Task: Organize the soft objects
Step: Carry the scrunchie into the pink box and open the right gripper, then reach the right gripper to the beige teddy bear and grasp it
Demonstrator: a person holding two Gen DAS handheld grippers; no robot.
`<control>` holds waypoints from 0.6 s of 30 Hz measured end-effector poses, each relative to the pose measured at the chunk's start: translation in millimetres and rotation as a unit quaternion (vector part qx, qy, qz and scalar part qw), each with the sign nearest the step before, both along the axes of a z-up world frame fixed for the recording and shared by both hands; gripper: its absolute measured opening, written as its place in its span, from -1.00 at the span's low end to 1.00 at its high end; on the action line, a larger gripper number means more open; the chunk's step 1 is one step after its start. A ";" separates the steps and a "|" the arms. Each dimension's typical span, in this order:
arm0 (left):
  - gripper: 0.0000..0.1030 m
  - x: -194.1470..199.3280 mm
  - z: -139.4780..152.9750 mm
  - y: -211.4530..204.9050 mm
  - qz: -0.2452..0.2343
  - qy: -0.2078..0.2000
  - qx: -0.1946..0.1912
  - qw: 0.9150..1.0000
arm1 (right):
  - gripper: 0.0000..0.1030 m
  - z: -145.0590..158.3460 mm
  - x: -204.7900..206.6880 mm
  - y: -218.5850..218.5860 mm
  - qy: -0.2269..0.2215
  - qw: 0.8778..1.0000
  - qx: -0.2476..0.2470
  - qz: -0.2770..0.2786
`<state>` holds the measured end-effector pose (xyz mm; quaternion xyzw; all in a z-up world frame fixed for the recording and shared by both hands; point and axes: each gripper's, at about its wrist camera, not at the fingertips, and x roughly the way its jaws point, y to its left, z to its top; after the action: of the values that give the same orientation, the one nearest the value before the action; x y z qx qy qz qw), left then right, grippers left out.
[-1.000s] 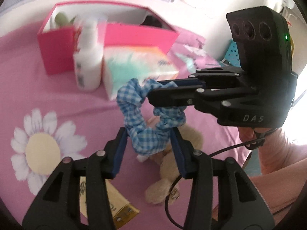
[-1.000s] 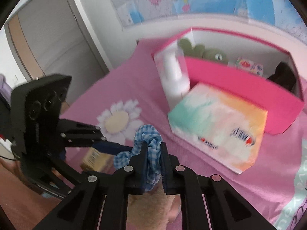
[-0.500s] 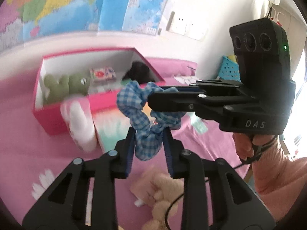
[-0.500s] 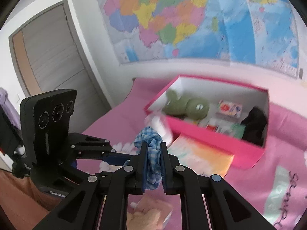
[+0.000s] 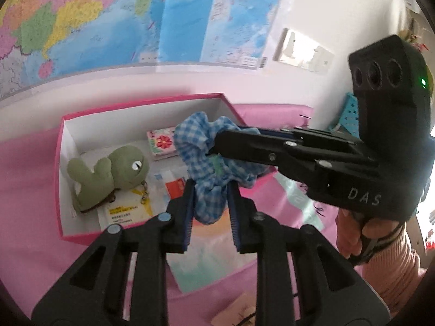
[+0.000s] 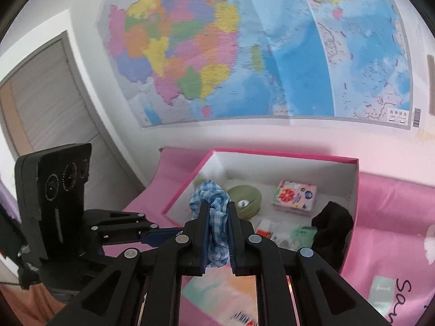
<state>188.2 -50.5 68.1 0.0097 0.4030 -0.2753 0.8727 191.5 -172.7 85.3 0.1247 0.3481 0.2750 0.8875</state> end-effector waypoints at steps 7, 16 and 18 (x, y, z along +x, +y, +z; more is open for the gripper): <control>-0.51 25.9 -15.4 -7.7 0.033 0.014 0.040 0.999 | -0.78 -25.9 32.1 -3.7 0.032 0.999 0.010 -0.025; -0.29 30.7 -27.9 -2.5 0.068 0.012 0.071 0.995 | -0.47 -60.4 43.3 -9.1 0.079 0.994 -0.027 -0.075; -0.27 24.3 -26.4 0.1 0.069 0.006 0.066 0.995 | -0.47 -63.1 39.2 -12.2 0.081 0.993 -0.030 -0.077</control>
<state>212.5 -50.4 41.8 0.0379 0.4250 -0.1878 0.8847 230.8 -184.9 22.2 0.1467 0.4159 0.1842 0.8784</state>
